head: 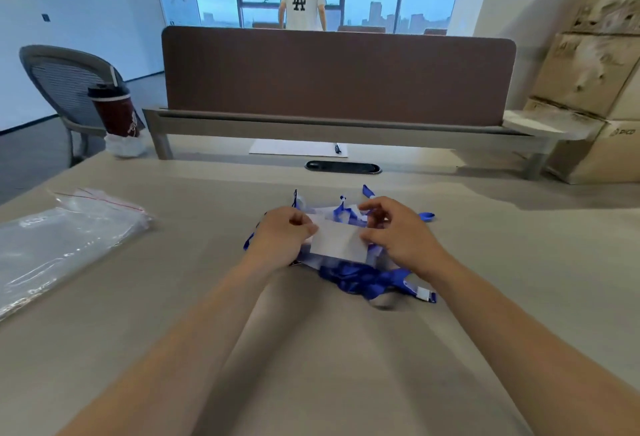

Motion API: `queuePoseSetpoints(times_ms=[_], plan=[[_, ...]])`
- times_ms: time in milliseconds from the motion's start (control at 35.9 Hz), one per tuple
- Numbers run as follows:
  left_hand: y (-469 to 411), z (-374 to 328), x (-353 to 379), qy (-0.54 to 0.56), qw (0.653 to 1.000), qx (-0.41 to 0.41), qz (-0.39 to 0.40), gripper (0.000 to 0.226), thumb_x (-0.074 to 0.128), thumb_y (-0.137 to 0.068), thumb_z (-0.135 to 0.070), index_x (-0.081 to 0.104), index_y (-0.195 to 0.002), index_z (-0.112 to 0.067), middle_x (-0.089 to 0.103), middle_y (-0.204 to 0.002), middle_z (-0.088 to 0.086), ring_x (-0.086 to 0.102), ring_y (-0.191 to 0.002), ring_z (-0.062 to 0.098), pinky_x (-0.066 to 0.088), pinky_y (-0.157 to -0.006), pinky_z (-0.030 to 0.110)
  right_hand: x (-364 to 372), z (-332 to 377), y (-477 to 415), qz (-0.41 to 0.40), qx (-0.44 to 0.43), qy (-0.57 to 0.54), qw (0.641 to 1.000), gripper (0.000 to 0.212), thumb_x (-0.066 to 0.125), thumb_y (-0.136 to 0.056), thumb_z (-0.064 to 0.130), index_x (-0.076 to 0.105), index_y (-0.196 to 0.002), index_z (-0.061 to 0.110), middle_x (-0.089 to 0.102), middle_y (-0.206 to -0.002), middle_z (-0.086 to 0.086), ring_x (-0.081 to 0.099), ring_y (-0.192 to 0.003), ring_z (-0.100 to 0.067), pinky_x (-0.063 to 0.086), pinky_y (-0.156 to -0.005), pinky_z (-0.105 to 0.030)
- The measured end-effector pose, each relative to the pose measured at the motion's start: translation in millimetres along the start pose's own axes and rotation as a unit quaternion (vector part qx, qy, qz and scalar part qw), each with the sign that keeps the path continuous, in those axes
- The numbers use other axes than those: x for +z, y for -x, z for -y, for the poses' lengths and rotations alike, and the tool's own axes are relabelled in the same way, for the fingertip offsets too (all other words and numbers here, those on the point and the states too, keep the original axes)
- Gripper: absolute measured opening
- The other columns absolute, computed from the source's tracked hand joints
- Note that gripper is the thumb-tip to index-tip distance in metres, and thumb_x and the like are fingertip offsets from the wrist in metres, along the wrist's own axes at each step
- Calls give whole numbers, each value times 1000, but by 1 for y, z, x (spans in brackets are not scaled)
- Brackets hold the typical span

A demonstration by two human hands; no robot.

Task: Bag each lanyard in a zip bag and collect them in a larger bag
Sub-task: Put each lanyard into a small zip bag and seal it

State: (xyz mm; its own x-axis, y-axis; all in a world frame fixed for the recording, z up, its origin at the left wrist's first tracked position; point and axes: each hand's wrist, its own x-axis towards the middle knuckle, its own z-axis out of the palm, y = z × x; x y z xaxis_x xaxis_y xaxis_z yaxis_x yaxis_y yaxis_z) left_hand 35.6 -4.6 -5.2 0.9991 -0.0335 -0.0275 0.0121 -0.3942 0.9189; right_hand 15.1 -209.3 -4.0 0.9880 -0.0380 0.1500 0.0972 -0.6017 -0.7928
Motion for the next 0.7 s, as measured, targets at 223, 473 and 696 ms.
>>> queuePoseSetpoints(times_ms=[223, 473, 696], plan=[[-3, -11, -5, 163, 979, -63, 102, 10, 62, -95, -9, 58, -103, -6, 63, -115, 17, 72, -89, 33, 61, -77, 51, -2, 5, -6, -6, 46, -241, 969, 31, 62, -91, -4, 62, -116, 14, 66, -92, -8, 66, -83, -17, 57, -71, -22], [-8, -13, -22, 186, 980, -50, 43, 14, 48, -103, -11, 46, -117, -9, 59, -120, 13, 75, -79, 34, 63, -72, 47, -7, 5, -35, -56, -2, 60, 997, 10, 59, -96, 20, 68, -100, 18, 67, -91, 6, 62, -82, -11, 45, -70, -21], [-15, -9, -33, 184, 982, -40, 2, 15, 44, -105, -12, 45, -119, -13, 58, -125, 12, 76, -76, 32, 61, -68, 42, 12, 3, -62, -2, 46, 270, 962, 52, 58, -92, 49, 69, -75, 2, 61, -63, -12, 55, -57, -22, 49, -61, -35]])
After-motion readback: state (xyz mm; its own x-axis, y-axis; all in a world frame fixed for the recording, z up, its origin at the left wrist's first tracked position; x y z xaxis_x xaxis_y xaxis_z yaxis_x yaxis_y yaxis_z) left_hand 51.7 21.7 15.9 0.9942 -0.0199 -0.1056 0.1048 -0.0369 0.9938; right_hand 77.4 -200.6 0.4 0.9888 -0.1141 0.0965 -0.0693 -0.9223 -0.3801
